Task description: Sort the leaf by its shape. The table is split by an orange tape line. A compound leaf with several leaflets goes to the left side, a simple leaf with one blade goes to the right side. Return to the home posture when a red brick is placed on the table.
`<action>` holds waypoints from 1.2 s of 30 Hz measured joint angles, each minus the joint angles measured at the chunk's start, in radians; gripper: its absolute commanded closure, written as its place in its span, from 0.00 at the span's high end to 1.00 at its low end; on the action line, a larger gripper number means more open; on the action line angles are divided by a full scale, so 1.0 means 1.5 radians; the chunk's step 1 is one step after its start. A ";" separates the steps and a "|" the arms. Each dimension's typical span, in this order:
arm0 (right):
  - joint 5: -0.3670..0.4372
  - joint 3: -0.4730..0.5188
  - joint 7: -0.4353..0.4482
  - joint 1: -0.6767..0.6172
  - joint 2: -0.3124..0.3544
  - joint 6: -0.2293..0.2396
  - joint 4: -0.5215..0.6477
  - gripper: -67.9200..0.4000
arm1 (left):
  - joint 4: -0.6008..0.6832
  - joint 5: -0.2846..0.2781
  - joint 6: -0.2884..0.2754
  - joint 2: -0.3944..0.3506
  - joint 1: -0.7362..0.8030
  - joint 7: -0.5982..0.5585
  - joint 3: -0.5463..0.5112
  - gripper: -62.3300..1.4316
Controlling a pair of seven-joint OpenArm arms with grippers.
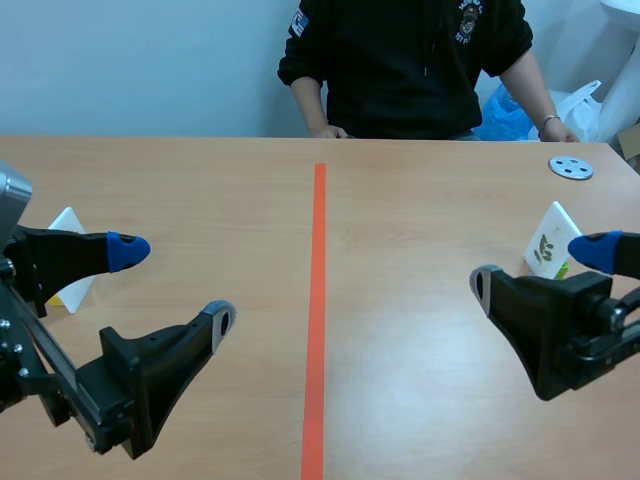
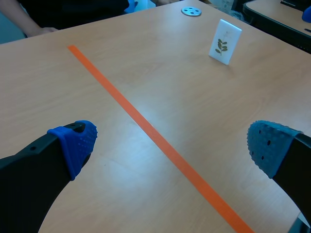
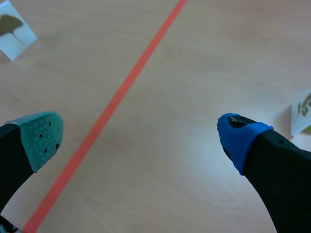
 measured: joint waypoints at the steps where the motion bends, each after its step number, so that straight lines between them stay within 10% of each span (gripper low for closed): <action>1: -0.001 0.000 0.004 0.001 -0.001 0.000 -0.002 1.00 | 0.000 0.000 0.000 0.000 0.000 0.000 0.000 1.00; 36: 0.001 0.000 0.016 0.006 0.000 -0.003 -0.006 1.00 | 0.000 -0.008 0.000 0.000 0.000 0.000 0.000 1.00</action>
